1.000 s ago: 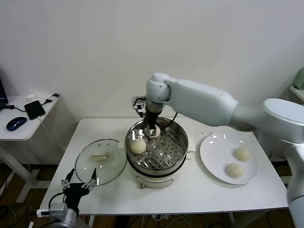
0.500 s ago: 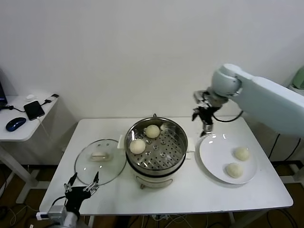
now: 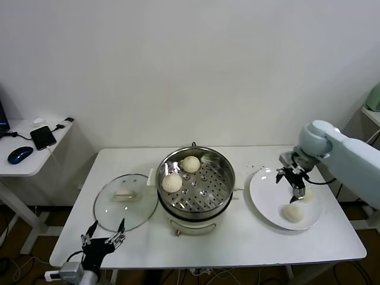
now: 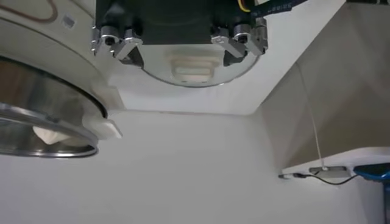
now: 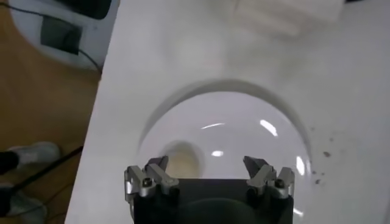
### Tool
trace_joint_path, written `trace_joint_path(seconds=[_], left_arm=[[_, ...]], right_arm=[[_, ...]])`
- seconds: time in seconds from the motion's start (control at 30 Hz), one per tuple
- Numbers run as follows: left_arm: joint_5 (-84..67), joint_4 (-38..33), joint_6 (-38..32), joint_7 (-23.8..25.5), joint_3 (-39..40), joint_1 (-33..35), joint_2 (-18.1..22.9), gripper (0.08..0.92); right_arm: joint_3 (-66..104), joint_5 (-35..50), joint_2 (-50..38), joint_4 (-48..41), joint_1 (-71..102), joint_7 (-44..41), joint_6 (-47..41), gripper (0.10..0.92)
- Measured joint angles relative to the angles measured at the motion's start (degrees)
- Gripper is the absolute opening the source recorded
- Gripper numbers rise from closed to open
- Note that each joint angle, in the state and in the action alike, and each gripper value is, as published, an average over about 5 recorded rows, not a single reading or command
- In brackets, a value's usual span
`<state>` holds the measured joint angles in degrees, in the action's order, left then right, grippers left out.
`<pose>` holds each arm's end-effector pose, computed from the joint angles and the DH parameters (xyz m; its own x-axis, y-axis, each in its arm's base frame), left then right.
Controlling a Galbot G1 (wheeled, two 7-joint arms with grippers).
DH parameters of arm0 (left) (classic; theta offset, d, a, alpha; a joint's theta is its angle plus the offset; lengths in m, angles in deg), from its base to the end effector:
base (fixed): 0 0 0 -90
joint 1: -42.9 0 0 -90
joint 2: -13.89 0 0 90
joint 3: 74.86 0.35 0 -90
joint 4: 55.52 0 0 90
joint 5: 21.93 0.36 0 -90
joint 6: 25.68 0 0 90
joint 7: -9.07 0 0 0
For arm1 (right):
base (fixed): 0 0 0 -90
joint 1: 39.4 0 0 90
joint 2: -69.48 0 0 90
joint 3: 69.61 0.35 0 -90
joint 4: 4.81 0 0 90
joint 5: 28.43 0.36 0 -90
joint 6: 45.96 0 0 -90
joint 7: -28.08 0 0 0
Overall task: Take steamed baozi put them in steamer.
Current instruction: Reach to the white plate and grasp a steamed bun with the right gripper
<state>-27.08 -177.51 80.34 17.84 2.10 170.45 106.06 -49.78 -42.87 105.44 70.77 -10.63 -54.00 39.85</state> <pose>0.1372 0.0628 -0.3095 -0.9317 -0.0516 0.3596 -0.0692 0.9969 -0.0363 0.5159 -0.1633 -0.1484 -0.0002 0.0002 1.0000 -0.9639 -0.2663 -0.0001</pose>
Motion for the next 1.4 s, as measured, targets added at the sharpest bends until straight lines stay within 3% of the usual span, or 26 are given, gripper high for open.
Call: trace_joint_path(seconds=[1.17, 1.27, 1.4], left_arm=[[-0.12, 1.33, 0.73, 0.19, -0.13, -0.59, 0.02, 0.823], [-0.12, 1.39, 0.75, 0.18, -0.08, -0.63, 0.02, 0.823], [-0.12, 1.47, 0.77, 0.18, -0.05, -0.74, 0.02, 0.823]], right_arm=[[9.13, -9.03, 5.23, -12.55, 12.0, 4.94, 2.61, 0.823], [9.44, -9.26, 5.24, -12.93, 12.25, 4.93, 2.57, 0.8], [9.97, -9.36, 5.35, -13.37, 12.65, 4.93, 2.47, 0.705]])
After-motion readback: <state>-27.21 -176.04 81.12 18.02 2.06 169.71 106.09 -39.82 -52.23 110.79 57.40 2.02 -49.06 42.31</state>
